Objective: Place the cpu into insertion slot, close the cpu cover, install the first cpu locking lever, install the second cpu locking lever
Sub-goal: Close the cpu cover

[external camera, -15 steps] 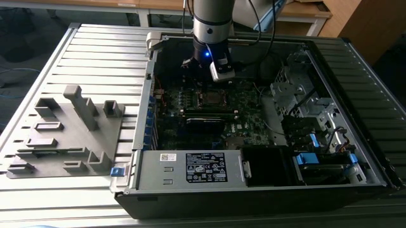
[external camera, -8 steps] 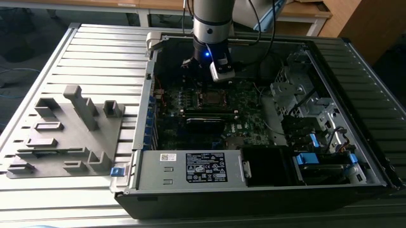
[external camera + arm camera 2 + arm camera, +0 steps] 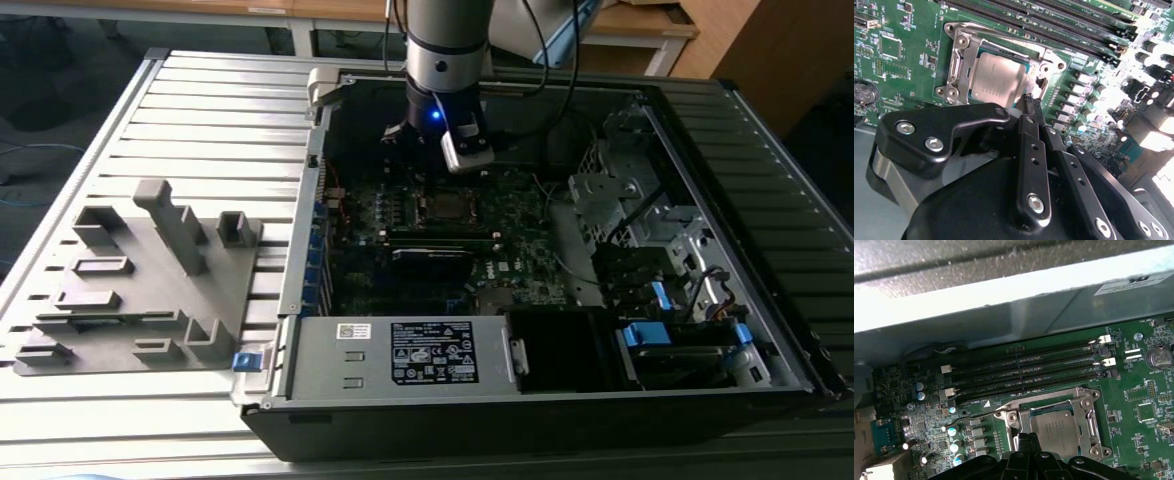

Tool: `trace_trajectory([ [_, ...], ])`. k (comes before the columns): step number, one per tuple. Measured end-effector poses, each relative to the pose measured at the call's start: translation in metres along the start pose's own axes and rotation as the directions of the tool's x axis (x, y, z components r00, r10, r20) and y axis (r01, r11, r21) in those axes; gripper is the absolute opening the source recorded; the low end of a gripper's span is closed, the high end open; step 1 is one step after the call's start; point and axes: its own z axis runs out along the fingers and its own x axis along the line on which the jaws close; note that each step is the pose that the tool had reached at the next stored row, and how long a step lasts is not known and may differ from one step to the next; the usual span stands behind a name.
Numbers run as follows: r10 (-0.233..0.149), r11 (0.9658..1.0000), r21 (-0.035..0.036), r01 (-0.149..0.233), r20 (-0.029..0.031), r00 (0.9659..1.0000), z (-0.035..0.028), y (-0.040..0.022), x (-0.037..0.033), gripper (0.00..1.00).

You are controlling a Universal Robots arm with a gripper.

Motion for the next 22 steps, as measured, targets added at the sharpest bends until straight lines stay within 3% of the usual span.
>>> trace_trajectory([
  [10, -0.033, 0.9994, -0.0038, 0.034, 0.0161, 0.9993, 0.0033, -0.0005, 0.0009, 0.11],
  [14, -0.038, 0.9993, -0.0041, 0.038, 0.0183, 0.9991, 0.0039, -0.0011, 0.0022, 0.11],
  [17, -0.039, 0.9992, 0.0019, 0.039, 0.0195, 0.9991, 0.0048, -0.0013, 0.0022, 0.11],
  [22, -0.039, 0.9992, 0.0031, 0.039, 0.0197, 0.9990, 0.0052, -0.0015, 0.0023, 0.11],
])
